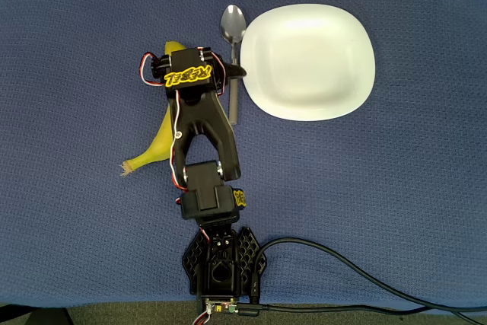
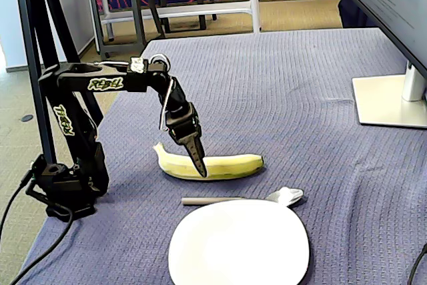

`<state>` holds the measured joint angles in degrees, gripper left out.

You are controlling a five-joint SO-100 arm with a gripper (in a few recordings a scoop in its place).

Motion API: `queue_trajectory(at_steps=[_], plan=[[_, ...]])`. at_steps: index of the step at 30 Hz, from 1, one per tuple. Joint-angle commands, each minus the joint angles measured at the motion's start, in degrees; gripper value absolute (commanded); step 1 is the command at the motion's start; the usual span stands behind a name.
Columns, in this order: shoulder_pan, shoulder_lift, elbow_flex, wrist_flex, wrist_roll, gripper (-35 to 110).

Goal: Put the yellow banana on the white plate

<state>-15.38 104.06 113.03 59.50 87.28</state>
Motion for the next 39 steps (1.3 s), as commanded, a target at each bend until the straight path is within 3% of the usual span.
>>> queue_trajectory(at_steps=[1, 17, 26, 39], plan=[[-1.49, -0.7, -3.25, -0.97, 2.9, 43], [-8.53, 0.7, -8.26, 2.81, 7.21, 45], [-10.46, -3.78, -9.4, 7.29, 6.5, 53], [-9.4, -8.7, -8.88, 2.46, 9.23, 53]])
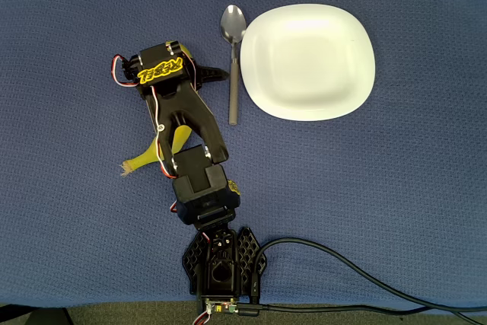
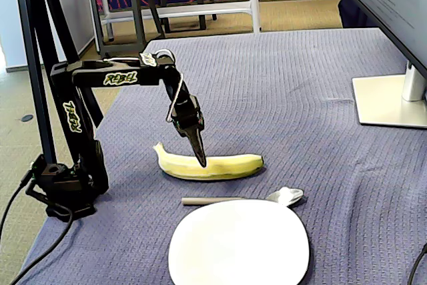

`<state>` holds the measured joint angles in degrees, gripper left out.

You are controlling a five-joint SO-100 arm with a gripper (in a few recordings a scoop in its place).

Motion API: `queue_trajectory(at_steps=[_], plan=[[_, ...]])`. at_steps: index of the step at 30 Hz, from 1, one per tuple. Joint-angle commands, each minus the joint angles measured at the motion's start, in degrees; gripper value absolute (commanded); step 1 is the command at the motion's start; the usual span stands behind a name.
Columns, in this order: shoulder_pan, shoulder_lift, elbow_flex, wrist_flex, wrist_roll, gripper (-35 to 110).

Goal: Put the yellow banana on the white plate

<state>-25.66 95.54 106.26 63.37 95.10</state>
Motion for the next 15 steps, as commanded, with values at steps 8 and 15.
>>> queue_trajectory(at_steps=[8, 15], plan=[[1.67, -2.2, -1.67, -7.12, 6.33, 46], [1.14, -3.78, -1.49, -10.11, 7.47, 45]])
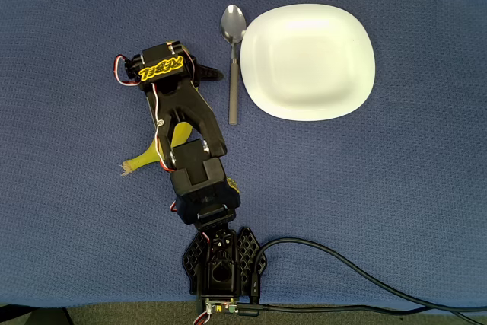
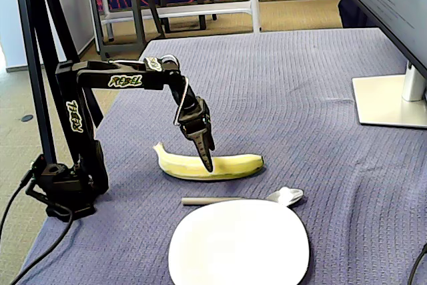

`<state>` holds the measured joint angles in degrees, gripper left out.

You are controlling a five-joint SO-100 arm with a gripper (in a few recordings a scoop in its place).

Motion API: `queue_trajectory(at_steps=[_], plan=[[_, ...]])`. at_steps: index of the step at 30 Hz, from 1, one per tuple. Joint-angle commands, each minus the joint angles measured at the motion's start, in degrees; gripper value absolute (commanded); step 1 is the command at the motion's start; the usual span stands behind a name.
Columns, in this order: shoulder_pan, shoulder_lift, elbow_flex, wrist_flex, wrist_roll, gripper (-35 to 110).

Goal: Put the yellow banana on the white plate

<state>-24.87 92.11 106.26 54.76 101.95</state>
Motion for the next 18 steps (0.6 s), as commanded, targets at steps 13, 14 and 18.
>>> queue_trajectory(at_steps=[13, 14, 18], plan=[[0.62, -6.77, -0.97, -4.66, -0.09, 47], [0.62, -7.29, -0.7, -5.27, -0.18, 46], [0.79, -9.14, 0.7, -7.56, -0.35, 45]])
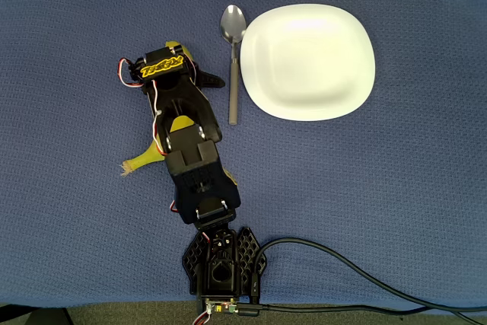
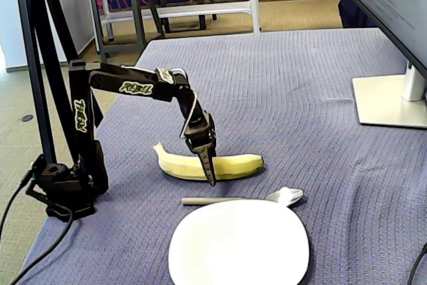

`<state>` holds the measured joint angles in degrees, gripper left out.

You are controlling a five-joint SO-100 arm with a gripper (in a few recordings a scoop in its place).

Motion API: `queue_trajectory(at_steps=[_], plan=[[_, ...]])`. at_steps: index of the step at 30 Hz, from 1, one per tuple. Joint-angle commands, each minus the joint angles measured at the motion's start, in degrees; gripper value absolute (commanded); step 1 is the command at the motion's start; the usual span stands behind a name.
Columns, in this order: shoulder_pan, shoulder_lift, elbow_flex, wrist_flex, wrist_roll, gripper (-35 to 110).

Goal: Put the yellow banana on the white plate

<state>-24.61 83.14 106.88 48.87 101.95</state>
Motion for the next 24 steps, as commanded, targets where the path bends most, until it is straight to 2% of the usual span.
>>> queue_trajectory(at_steps=[1, 24], plan=[[0.62, -0.53, 0.44, -2.11, -0.35, 45], [3.69, 4.48, 4.22, -2.46, -0.88, 8]])
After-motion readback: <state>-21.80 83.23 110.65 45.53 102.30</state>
